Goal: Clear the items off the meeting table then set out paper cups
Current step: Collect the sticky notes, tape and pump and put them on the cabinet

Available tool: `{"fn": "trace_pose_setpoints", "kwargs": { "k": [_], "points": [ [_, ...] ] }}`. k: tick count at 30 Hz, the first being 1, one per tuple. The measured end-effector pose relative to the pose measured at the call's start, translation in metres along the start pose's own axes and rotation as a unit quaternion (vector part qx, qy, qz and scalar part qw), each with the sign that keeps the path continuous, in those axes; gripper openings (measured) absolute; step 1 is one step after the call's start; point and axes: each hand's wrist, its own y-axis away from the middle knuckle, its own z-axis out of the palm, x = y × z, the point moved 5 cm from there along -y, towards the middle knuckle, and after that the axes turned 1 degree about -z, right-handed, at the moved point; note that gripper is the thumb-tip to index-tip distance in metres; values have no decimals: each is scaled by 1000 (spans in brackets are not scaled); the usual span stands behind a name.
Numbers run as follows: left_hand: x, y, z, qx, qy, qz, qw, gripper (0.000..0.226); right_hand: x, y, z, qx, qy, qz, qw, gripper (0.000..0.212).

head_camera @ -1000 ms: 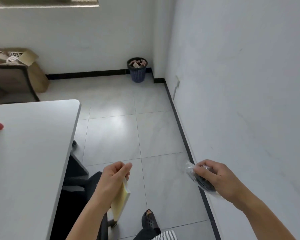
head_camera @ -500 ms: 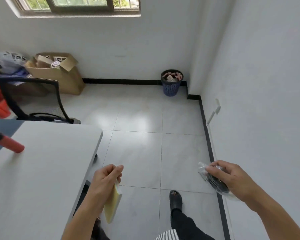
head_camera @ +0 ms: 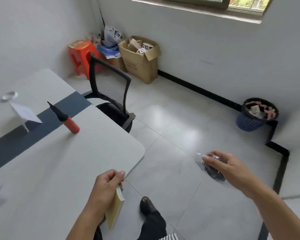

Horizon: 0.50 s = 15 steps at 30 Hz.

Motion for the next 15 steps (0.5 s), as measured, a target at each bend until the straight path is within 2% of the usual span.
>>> {"fn": "trace_pose_setpoints", "kwargs": {
  "k": [4,8,12,15],
  "points": [
    [12,-50,-27,54,24,-19,998,37,-29,-76,29,-46,12,-8,999,20],
    [45,-104,-55,81,33,-18,996,36,-79,-134,67,-103,21,-16,994,33],
    [81,-153,-87,120,41,-10,992,34,-131,-199,95,-127,53,-40,990,22],
    [89,-171,-112,160,54,-22,985,36,-162,-236,118,-162,75,-53,982,29]
  ]
}}
